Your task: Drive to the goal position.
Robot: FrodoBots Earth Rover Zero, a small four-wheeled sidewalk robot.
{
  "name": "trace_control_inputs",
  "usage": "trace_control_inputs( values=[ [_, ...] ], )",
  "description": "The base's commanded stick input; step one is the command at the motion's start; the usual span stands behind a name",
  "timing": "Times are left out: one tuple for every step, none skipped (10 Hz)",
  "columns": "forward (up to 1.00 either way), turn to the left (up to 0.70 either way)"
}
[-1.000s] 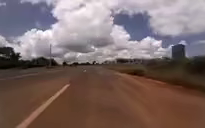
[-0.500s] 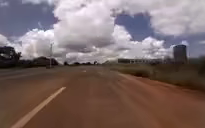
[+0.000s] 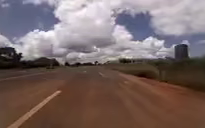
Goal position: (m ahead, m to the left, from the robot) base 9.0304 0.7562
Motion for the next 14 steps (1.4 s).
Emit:
trace_control_inputs(
  values=[
    [1.00, 0.00],
    [1.00, 0.00],
    [1.00, 0.00],
    [1.00, 0.00],
    [1.00, 0.00],
    [1.00, 0.00],
    [1.00, 0.00],
    [1.00, 0.00],
    [1.00, 0.00],
    [1.00, 0.00],
    [1.00, 0.00],
    [1.00, 0.00],
    [1.00, 0.00],
    [1.00, 0.00]
  ],
)
